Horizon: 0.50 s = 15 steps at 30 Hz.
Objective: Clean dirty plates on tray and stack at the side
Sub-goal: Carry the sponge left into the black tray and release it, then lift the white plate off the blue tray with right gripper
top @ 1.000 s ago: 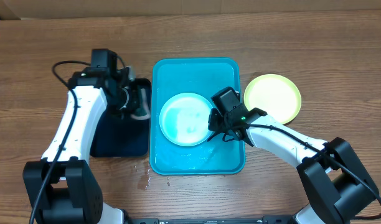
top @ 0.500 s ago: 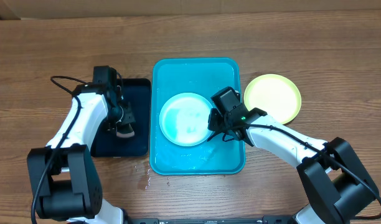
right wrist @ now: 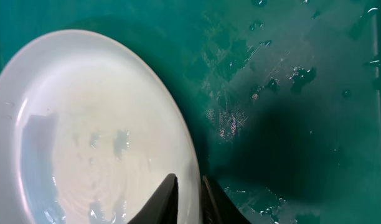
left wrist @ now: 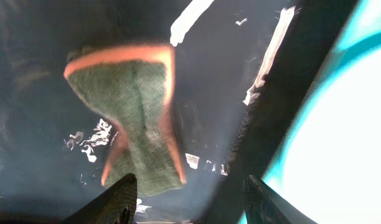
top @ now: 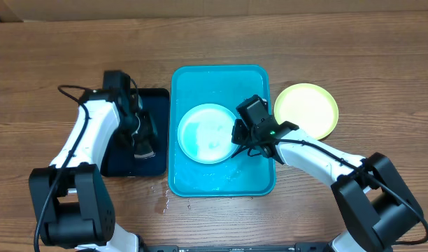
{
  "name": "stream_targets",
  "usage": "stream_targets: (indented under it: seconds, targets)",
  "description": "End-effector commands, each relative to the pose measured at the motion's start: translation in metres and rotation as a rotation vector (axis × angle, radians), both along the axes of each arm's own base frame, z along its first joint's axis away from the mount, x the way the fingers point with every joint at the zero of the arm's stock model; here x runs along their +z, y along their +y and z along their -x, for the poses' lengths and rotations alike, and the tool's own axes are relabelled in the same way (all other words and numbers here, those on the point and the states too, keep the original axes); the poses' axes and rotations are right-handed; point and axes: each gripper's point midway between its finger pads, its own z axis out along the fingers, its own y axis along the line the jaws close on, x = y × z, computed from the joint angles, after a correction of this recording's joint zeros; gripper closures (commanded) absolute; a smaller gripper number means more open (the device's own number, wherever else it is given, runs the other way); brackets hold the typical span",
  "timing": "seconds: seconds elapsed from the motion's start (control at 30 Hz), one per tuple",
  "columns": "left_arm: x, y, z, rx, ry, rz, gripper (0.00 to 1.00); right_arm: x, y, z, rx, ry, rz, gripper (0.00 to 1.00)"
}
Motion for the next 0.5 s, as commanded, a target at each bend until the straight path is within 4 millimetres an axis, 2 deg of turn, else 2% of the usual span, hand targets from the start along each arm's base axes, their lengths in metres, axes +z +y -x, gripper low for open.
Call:
stream_targets:
  seconds: [0.0,0.17,0.3,0.37,0.4,0.43,0.47]
  targets:
    - [0.059,-0.010,-0.027,-0.024,-0.147,0.055,0.44,-0.005,0.004,0.001,0.007,0.013,-0.006,0.90]
    - [0.135,-0.010,-0.025,-0.028,-0.314,0.045,0.44,-0.005,0.004,0.001,0.007,0.012,-0.007,0.91]
    - [0.196,-0.010,-0.008,-0.018,-0.502,0.037,0.43,-0.005,0.004,0.001,0.007,0.011,-0.007,0.91]
    - [0.219,-0.008,0.004,-0.007,-0.577,0.016,0.40,-0.005,0.004,0.001,0.007,0.011,-0.007,0.92]
    - [0.226,-0.006,0.009,-0.004,-0.604,0.003,0.32,-0.005,0.004,0.001,0.007,0.011,-0.007,0.92]
    - [0.236,-0.003,0.015,0.003,-0.637,-0.017,0.00,-0.005,0.004,0.001,0.007,0.011,-0.007,0.92]
    - [0.241,0.000,0.019,0.009,-0.657,-0.033,0.00,-0.005,0.004,0.001,0.007,0.011,-0.007,0.92]
